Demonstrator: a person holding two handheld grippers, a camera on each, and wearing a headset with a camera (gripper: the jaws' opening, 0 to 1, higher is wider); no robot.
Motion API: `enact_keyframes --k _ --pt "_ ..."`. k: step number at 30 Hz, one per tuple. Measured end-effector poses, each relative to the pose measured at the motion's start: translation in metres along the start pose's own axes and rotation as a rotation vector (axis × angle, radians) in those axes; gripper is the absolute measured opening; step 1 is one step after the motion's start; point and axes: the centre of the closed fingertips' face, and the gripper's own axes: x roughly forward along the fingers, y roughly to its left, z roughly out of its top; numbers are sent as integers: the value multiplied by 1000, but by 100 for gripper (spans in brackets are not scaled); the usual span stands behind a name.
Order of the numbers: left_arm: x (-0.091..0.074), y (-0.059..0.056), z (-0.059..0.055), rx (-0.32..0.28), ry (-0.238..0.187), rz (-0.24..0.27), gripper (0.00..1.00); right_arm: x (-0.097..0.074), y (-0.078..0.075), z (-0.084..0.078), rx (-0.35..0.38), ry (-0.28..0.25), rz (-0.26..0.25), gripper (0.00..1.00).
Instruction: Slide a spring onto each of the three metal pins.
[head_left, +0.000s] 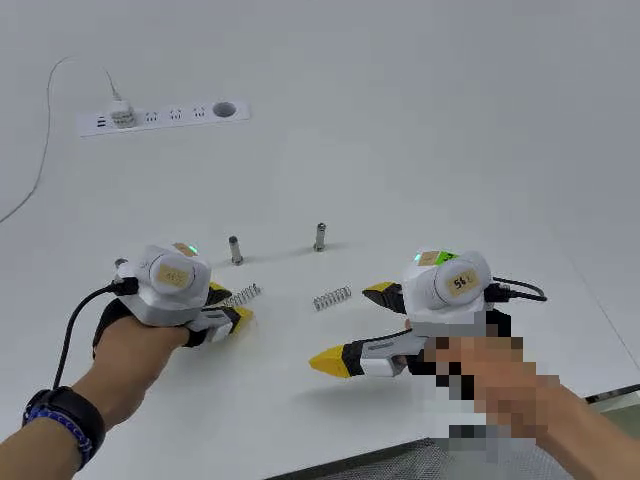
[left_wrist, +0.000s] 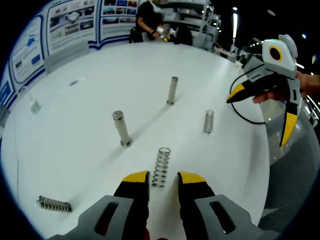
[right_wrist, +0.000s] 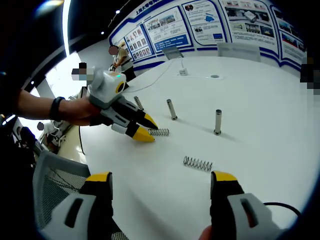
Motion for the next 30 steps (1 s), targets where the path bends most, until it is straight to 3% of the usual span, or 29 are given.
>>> enact_keyframes --k 6,14,22,30 --pt "-1 2 0 -41 -1 26 13 0 1 -3 5 9 4 81" --pt "-3 0 2 -48 8 41 11 0 2 -4 20 12 7 80" --pt "-8 -2 -5 -60 21 37 10 0 2 1 29 -1 8 79" --pt "-16 -5 -7 -73 5 26 10 2 9 4 47 -25 36 74"
